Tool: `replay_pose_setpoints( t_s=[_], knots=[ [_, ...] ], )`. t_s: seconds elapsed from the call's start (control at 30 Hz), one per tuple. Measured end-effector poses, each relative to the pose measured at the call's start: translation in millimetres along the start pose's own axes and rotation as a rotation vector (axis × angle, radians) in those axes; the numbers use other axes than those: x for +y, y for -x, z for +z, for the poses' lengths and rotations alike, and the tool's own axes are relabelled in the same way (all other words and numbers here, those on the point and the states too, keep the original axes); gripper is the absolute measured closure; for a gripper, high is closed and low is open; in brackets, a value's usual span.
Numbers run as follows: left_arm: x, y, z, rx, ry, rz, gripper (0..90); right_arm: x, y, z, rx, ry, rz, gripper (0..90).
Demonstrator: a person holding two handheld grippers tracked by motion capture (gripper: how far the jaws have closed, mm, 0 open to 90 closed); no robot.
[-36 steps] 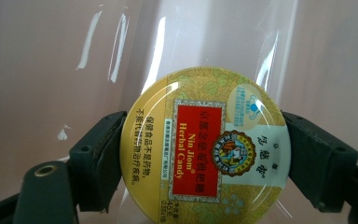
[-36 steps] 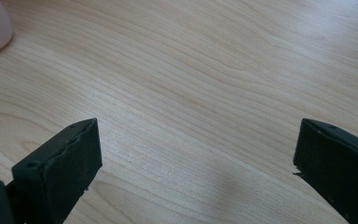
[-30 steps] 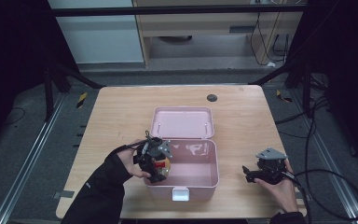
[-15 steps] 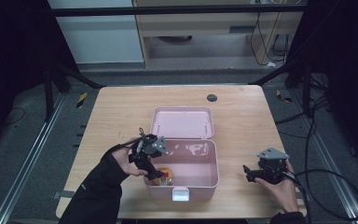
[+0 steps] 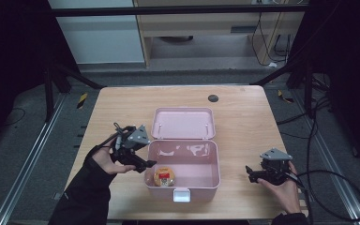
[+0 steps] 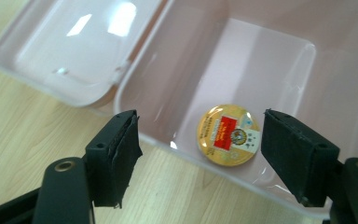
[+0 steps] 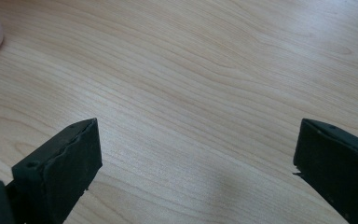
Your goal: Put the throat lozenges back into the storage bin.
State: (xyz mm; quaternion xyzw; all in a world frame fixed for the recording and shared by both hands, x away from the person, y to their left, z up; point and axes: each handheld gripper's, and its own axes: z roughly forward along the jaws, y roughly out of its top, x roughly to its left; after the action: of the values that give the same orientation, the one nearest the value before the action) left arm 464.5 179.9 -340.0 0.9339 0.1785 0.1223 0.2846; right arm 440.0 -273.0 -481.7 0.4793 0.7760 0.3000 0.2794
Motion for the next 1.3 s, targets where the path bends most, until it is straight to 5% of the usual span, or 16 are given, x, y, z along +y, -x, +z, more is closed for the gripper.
replay_pose_setpoints(
  t_s=[0.37, 0.57, 1.07, 1.3],
  knots=[
    [-63.7, -15.6, -8.9, 0.141, 0.123, -0.247, 25.2, -1.2, 1.1, -0.6, -0.009, -0.003, 0.008, 1.2],
    [-90.1, -18.7, -4.2, 0.189, 0.150, -0.342, 24.6, -1.7, 0.6, -0.1, -0.013, -0.002, 0.005, 1.2],
    [-161.0, -26.4, 28.0, 0.320, 0.132, -0.564, 23.4, -6.3, 1.8, -1.2, -0.021, -0.001, 0.018, 1.4],
    [-177.2, -32.6, 38.5, 0.339, 0.089, -0.604, 22.9, -8.1, 1.3, 0.0, -0.018, -0.006, 0.012, 1.1]
  ],
)
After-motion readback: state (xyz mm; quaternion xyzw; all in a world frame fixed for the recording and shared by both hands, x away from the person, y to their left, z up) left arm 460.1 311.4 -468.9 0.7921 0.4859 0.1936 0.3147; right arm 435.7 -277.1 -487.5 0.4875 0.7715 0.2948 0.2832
